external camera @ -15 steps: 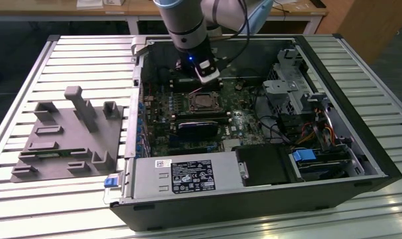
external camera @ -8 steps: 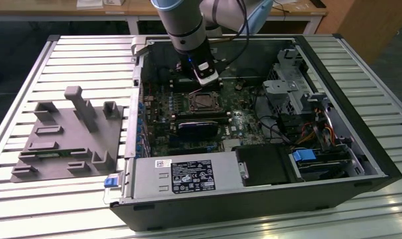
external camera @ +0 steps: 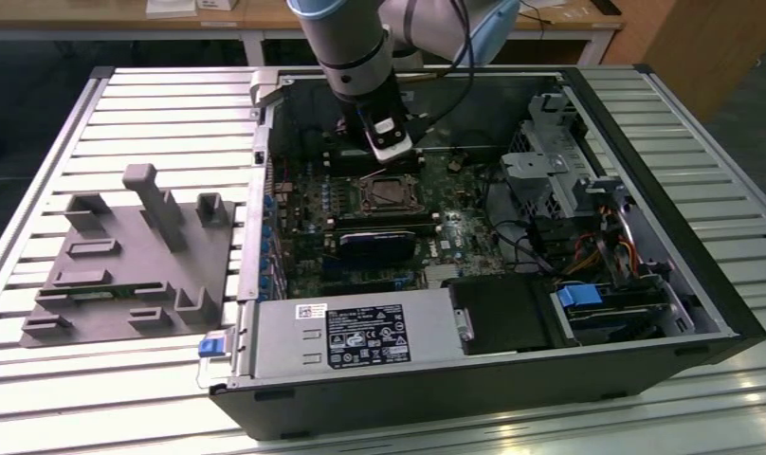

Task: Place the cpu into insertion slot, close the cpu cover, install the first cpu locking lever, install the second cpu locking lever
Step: 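Install the first cpu locking lever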

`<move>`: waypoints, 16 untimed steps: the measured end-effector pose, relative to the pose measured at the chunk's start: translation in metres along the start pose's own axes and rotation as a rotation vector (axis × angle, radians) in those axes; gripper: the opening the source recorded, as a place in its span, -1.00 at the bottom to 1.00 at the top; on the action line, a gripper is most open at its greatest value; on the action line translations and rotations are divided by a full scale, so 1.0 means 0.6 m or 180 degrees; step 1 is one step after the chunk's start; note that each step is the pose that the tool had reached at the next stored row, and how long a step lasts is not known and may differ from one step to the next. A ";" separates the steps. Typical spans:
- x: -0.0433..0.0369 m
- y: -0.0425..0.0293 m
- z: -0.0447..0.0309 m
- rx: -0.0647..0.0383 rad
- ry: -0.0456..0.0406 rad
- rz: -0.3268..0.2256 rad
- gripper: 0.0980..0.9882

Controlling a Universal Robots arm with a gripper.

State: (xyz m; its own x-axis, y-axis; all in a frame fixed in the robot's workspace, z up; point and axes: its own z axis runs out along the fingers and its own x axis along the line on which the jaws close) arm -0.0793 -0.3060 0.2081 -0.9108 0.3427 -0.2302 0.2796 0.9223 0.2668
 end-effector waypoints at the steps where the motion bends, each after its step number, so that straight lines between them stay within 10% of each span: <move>1: 0.001 0.001 0.000 0.0002 -0.0003 0.0011 -0.99; 16: 0.007 0.009 0.008 0.0072 -0.0073 0.0234 -0.99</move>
State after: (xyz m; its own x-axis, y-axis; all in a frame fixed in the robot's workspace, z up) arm -0.0798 -0.2986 0.2040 -0.8804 0.4136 -0.2321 0.3527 0.8982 0.2626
